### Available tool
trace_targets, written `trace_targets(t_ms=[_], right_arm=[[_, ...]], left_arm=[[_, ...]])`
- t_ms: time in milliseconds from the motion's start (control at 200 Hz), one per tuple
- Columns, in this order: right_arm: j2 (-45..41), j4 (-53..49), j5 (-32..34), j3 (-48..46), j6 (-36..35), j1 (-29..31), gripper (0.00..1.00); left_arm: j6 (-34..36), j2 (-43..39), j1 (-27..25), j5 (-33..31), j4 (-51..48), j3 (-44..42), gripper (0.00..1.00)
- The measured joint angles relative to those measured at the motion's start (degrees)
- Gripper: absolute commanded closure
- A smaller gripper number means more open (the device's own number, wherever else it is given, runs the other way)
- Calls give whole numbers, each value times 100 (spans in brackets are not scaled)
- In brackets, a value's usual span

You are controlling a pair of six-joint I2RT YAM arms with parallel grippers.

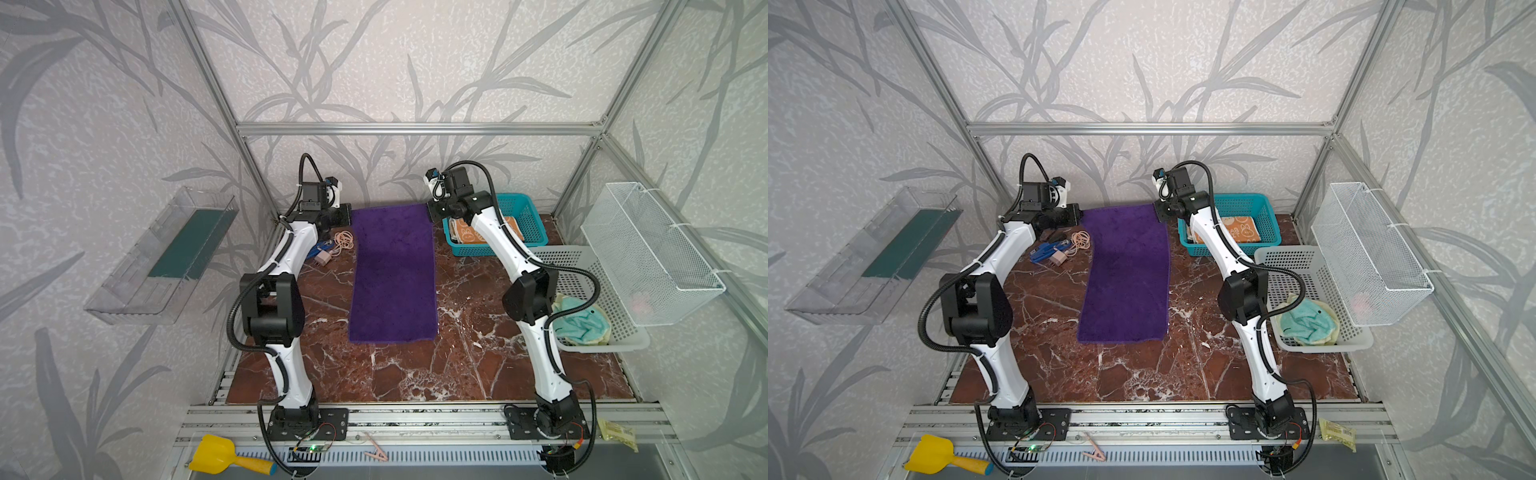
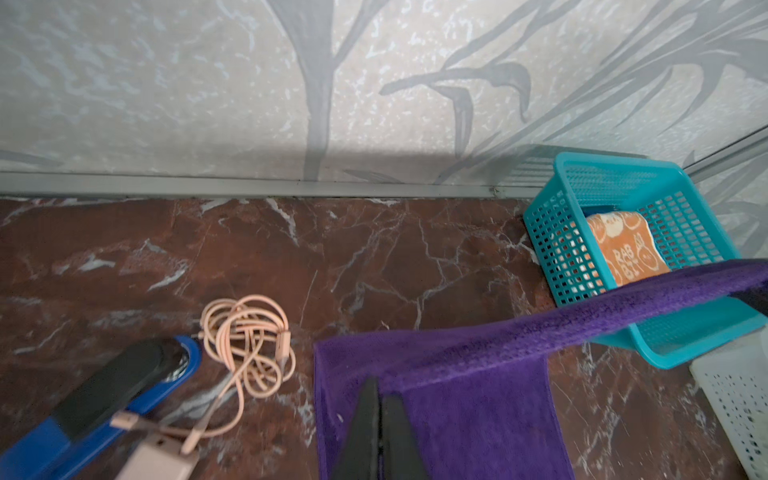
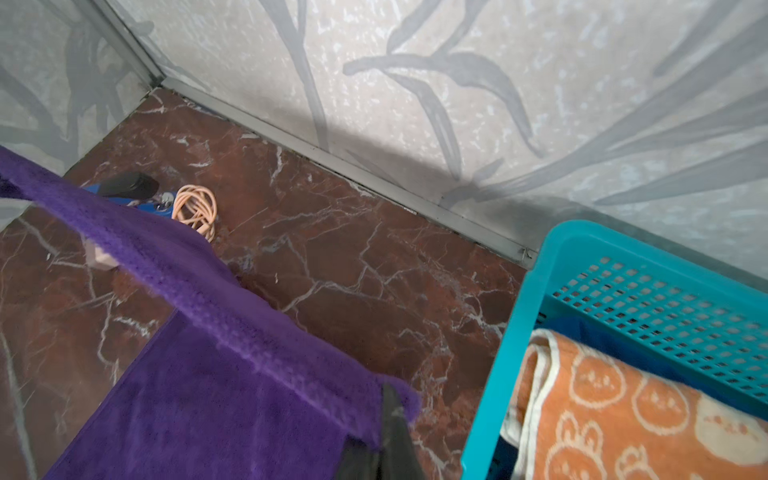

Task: Fold and stack the towels
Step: 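Fold the held far edge toward the robot over the towel with both grippers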

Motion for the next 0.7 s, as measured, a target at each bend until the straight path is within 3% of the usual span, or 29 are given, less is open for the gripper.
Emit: trace_targets(t_ms=[175,475,700], right_arm=[[-1119,11,-131,-1375,-111,63,100],[-3331,1394,-774,-5864,420,315,100],[-3735,1648,-946,-6968,691,557,100]], left_arm=[[-50,-1200,-68,52,63,-1349,100],[-273,-2273,-155,129,-186,-3176,100],[-474,-2566,-164,136,-706,-3635,100]])
